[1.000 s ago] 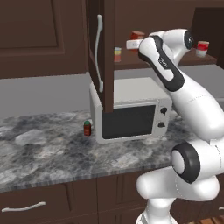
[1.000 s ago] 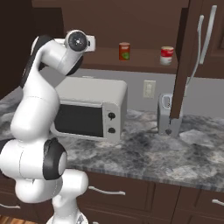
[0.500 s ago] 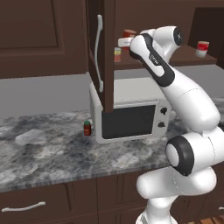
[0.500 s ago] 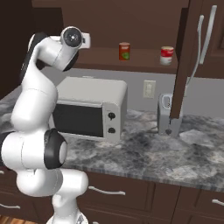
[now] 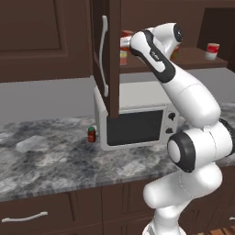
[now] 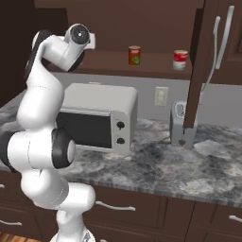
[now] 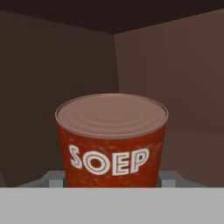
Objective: Stack two cans on top of the other two cans in the cabinet.
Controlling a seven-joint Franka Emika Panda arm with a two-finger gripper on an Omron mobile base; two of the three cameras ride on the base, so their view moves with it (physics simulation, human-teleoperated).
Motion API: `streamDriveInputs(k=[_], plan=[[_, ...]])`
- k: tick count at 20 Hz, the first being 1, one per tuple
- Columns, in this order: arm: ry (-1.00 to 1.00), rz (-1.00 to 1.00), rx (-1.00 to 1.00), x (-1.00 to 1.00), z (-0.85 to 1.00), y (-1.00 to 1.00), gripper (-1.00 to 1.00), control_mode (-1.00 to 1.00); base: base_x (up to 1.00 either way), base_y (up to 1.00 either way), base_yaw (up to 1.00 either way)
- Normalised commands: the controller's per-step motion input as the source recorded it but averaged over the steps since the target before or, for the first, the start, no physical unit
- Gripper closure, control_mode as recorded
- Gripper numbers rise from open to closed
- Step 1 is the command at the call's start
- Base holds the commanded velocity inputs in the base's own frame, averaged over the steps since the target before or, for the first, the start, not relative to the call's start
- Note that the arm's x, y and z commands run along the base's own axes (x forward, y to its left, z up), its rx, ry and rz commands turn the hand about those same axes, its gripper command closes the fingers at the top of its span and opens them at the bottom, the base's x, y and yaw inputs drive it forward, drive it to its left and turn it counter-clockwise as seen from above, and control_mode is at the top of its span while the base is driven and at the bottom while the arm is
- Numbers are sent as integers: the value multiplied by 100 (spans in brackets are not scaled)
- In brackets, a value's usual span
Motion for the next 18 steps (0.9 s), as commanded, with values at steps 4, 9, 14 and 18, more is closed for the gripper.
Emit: streamDriveInputs(k=[4,9,14,18], plan=[[0,11,-2,26,0,5,100,-100,0,0,0],[0,11,-7,15,0,1,100,-100,0,0,0],[0,7,-12,0,0,0,100,-100,0,0,0],[0,4,-11,0,0,0,100,-100,0,0,0]])
